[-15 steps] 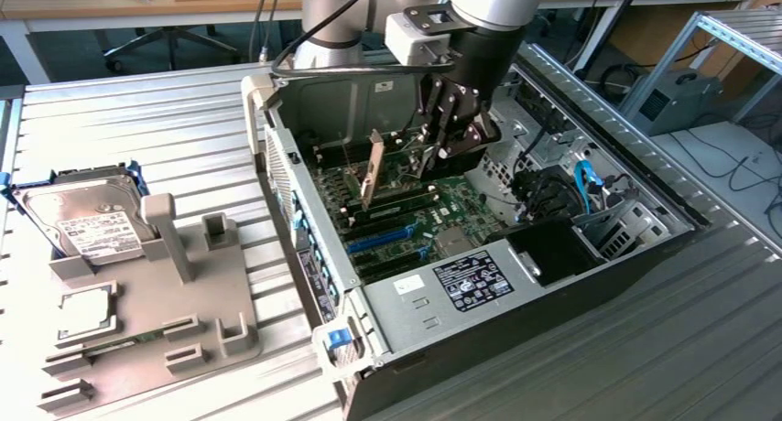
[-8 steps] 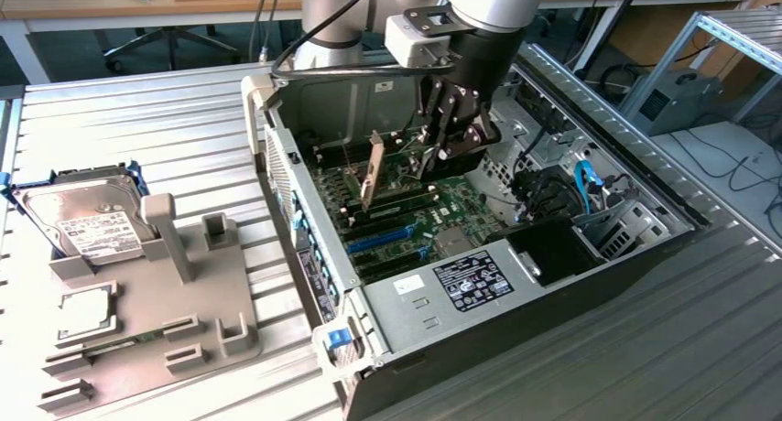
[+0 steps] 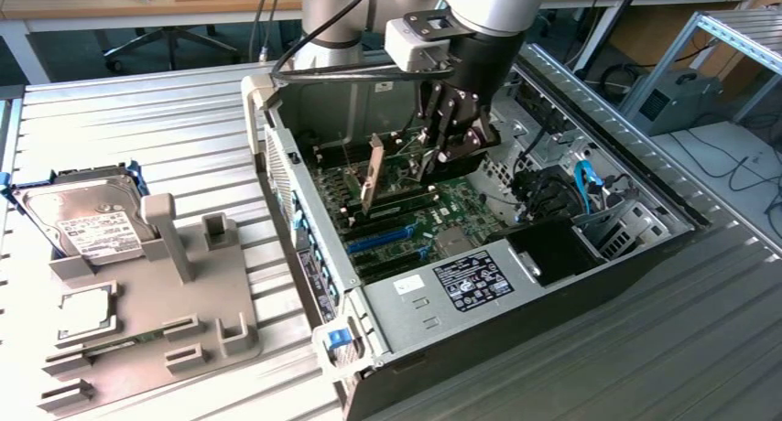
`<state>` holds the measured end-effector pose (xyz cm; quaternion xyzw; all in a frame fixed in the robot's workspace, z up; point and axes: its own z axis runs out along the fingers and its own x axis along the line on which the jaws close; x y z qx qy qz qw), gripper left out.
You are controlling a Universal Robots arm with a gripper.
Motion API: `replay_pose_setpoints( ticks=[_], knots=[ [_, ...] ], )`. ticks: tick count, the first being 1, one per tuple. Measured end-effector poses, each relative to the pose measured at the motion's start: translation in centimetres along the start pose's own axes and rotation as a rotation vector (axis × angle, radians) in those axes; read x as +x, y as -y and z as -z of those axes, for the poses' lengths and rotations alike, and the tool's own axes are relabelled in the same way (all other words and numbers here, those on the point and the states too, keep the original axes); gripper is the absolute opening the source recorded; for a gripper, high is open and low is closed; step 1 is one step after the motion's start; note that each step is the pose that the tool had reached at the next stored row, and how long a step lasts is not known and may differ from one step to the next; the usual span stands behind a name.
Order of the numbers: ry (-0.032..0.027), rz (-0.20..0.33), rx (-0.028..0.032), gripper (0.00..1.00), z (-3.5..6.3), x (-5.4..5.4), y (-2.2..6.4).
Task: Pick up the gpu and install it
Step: 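Insert the gpu into the slot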
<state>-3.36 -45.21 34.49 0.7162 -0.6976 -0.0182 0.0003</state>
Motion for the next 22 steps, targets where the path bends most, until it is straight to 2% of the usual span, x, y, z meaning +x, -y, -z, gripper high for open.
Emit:
replay_pose_setpoints(
  ticks=[22],
  knots=[
    [0.0,0.0,0.0001,0.27,-0.66,0.2,-0.18]
  ],
)
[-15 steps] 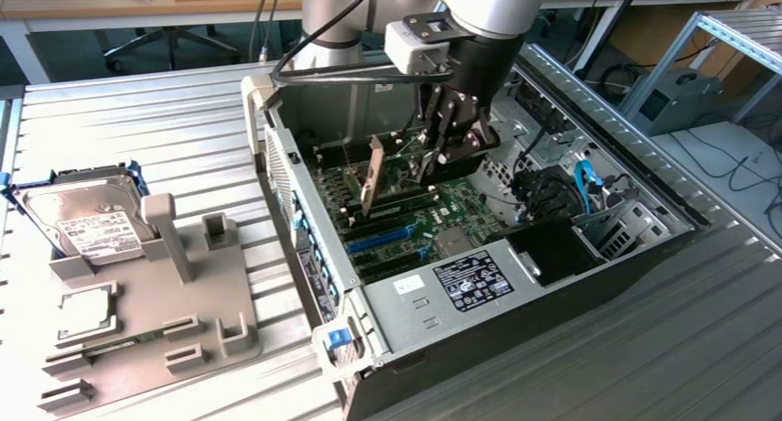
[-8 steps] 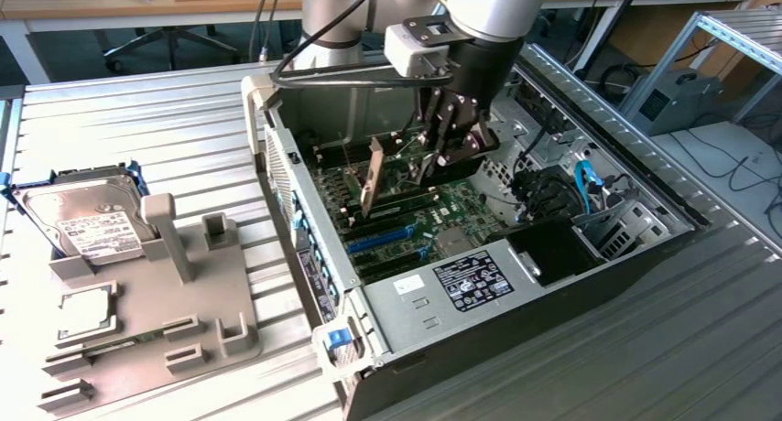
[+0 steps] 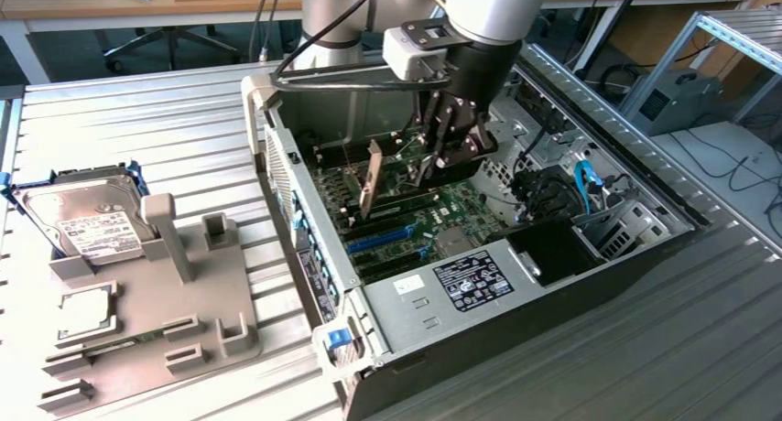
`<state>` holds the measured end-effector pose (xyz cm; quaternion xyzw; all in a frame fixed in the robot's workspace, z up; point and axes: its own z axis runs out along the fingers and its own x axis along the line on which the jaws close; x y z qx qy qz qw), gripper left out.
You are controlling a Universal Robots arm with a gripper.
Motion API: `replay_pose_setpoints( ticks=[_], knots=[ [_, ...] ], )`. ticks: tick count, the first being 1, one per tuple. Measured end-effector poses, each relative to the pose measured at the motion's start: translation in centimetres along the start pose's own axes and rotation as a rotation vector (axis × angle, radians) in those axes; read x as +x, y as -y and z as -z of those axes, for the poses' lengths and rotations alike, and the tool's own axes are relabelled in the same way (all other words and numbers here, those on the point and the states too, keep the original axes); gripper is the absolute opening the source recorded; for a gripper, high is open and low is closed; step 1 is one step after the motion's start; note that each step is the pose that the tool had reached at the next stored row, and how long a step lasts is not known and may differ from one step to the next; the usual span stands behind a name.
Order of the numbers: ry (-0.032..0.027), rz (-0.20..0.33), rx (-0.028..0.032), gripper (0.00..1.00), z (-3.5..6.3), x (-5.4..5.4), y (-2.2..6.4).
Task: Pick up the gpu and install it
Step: 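Insert the gpu into the slot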
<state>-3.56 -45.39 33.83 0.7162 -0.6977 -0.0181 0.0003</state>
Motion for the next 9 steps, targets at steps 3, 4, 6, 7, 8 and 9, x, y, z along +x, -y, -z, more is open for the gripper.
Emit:
replay_pose_setpoints(
  ticks=[3,4,6,7,8,9],
  knots=[
    [0.0,0.0,0.0,0.27,-0.09,0.0,-0.26],
    [0.0001,0.0,0.0,0.27,-0.13,0.0,-0.34],
    [0.0002,0.0,0.0,0.27,-0.2,-0.01,-0.48],
    [0.0001,0.0,0.0,0.27,-0.25,-0.01,-0.53],
    [0.0001,0.0,0.0,0.27,-0.3,-0.01,-0.58],
    [0.0001,0.0,0.0,0.27,-0.36,-0.01,-0.63]
  ],
)
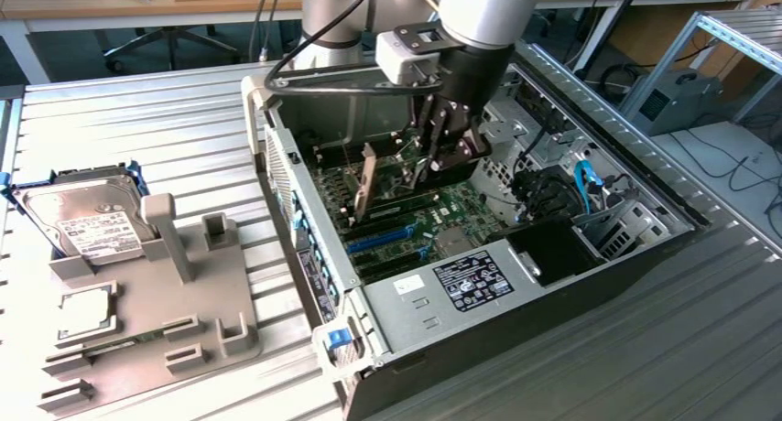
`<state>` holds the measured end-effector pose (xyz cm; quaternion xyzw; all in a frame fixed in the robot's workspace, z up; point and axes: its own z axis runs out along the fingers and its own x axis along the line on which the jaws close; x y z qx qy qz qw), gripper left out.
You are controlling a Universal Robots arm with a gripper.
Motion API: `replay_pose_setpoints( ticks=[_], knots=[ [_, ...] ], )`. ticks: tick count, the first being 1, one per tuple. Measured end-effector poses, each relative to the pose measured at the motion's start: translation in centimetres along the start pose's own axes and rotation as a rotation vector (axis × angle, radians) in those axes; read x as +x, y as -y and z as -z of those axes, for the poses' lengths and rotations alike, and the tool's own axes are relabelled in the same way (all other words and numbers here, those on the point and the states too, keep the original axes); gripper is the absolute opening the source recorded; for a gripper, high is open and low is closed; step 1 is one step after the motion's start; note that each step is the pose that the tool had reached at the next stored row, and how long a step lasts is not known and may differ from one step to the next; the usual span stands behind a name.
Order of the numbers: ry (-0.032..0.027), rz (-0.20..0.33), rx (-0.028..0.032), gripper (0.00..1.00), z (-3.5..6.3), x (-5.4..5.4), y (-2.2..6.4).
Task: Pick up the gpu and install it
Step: 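Insert the gpu into the slot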
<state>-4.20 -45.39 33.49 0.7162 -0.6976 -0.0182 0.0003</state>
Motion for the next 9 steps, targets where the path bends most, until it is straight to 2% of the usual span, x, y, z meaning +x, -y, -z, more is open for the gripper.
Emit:
replay_pose_setpoints(
  ticks=[9],
  knots=[
    [-0.0001,0.0,0.0,0.27,-0.55,0.0,-0.58]
  ],
)
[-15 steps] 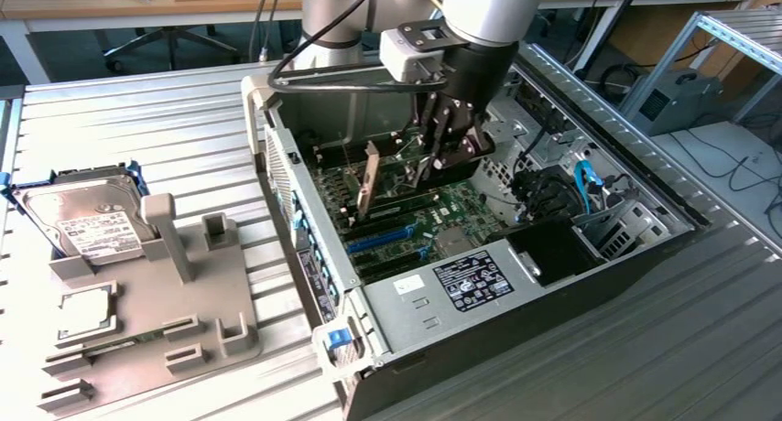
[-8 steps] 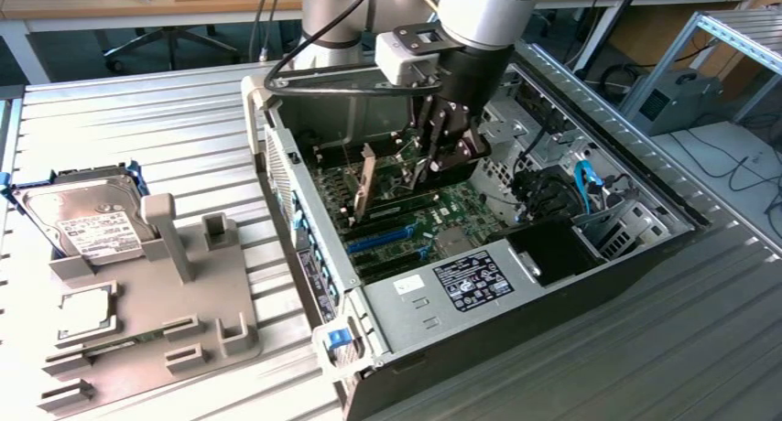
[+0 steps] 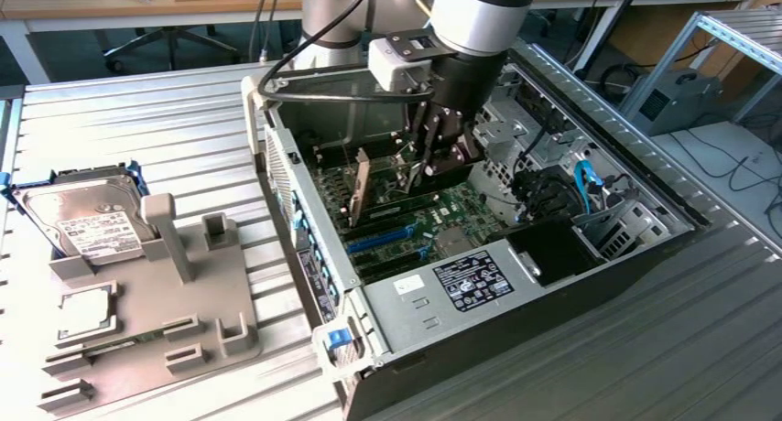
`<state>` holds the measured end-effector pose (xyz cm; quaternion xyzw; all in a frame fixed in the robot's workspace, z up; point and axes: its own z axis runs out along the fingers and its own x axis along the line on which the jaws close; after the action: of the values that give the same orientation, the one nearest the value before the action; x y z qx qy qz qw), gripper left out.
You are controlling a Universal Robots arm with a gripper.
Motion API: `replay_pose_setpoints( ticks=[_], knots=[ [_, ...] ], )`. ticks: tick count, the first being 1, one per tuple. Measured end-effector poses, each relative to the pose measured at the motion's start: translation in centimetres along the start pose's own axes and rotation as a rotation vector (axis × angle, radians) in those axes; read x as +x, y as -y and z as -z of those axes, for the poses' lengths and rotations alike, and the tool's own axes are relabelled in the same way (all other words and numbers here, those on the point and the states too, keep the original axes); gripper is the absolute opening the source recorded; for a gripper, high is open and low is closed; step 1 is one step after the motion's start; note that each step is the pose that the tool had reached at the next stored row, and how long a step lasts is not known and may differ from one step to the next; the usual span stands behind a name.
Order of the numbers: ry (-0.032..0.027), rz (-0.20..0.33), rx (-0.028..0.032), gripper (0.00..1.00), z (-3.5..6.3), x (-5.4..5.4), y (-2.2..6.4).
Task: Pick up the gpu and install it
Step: 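Insert the gpu into the slot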
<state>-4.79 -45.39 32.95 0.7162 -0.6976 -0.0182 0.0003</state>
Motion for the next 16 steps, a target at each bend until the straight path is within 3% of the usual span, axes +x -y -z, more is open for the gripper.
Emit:
replay_pose_setpoints(
  ticks=[16],
  knots=[
    [0.0001,0.0,0.0,0.27,-0.89,0.0,-1.21]
  ],
)
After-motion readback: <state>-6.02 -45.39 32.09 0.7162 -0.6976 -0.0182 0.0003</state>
